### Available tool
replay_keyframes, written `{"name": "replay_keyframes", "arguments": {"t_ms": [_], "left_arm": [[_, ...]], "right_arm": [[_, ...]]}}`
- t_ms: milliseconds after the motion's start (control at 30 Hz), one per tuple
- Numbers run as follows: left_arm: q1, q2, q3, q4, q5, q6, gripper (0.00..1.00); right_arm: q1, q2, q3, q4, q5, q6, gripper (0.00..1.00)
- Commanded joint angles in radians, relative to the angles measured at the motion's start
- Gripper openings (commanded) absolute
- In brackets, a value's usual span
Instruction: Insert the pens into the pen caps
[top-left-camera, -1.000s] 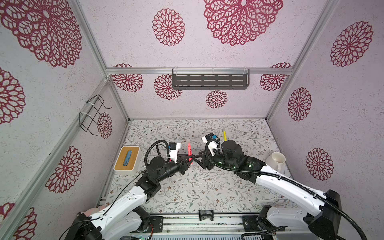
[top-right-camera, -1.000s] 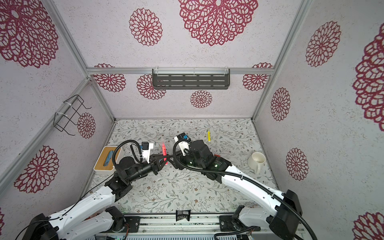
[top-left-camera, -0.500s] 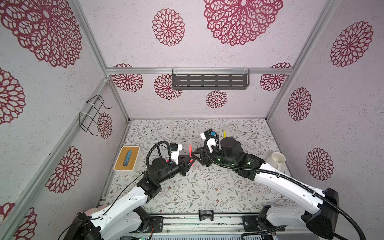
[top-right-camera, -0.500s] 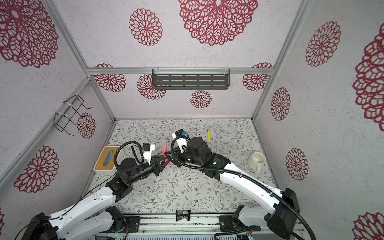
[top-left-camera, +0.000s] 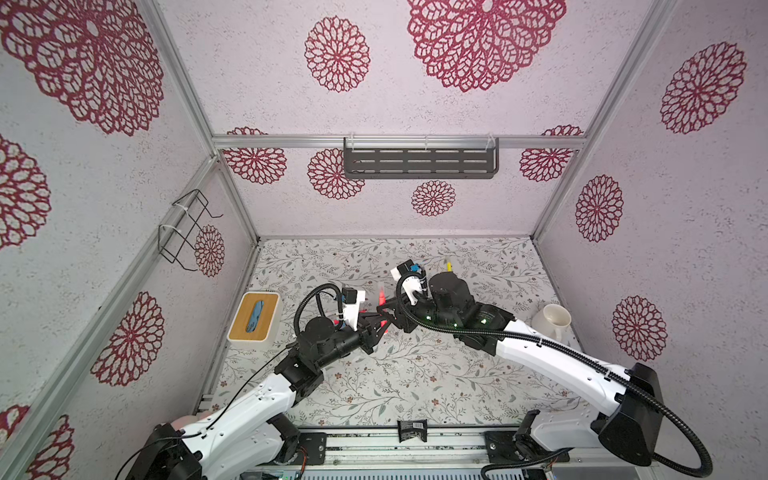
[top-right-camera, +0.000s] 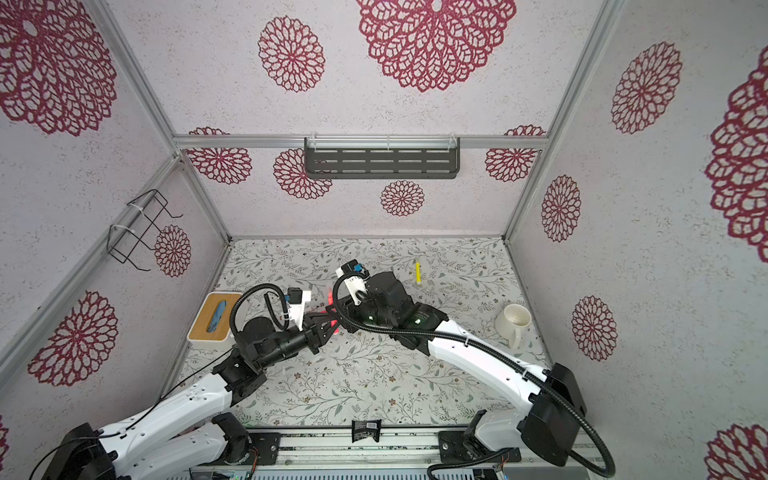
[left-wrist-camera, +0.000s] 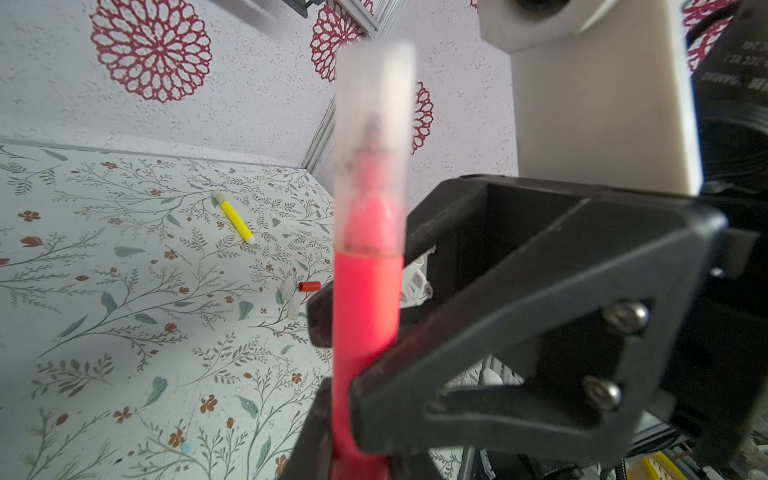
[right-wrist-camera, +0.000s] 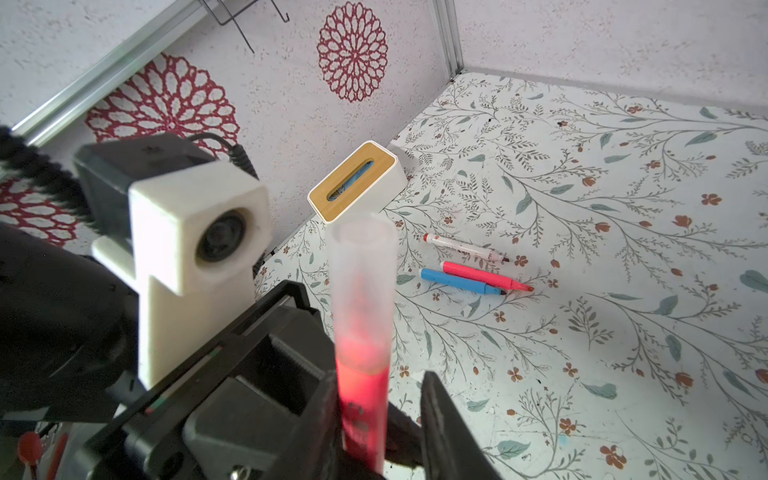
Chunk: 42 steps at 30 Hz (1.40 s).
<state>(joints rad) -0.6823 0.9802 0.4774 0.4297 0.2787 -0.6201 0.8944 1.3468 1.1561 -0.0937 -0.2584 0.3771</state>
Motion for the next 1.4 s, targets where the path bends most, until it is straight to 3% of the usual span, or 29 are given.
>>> {"name": "replay_keyframes", "arguments": {"t_ms": [0,267,400,500,733,900,1067,1367], "left_arm": [[-0.011,0.008,0.001,0.03,0.008,0.008,0.0],[-0.013,0.009,0.006,0.017,0.01,0.009,0.03],[-0.014,0.01,0.001,-0.01,-0.026,0.012,0.39],[-0.014,0.008,0.001,-0.059,-0.055,0.025,0.51],[-0.016,-0.013,-0.01,-0.16,-0.161,0.041,0.53],[-0.014,-0.01,-0.013,-0.258,-0.31,0.045,0.53],[-0.014,-0.006,-0.015,-0.274,-0.336,0.046,0.53],[-0.014,0.004,-0.023,-0.257,-0.327,0.032,0.53]], "right_arm": [[-0.003,-0.008,0.025,0.034,-0.019,-0.014,0.3],[-0.004,-0.01,0.01,0.038,-0.004,-0.007,0.06],[-0.005,-0.03,-0.003,0.031,0.049,-0.004,0.05],[-0.006,-0.051,-0.007,0.014,0.093,-0.004,0.06],[-0.064,-0.087,0.005,-0.106,0.251,0.011,0.04],[-0.165,-0.081,0.021,-0.208,0.306,0.031,0.04],[-0.248,-0.001,0.073,-0.347,0.414,-0.003,0.05],[-0.411,0.237,0.188,-0.397,0.361,-0.083,0.06]]}}
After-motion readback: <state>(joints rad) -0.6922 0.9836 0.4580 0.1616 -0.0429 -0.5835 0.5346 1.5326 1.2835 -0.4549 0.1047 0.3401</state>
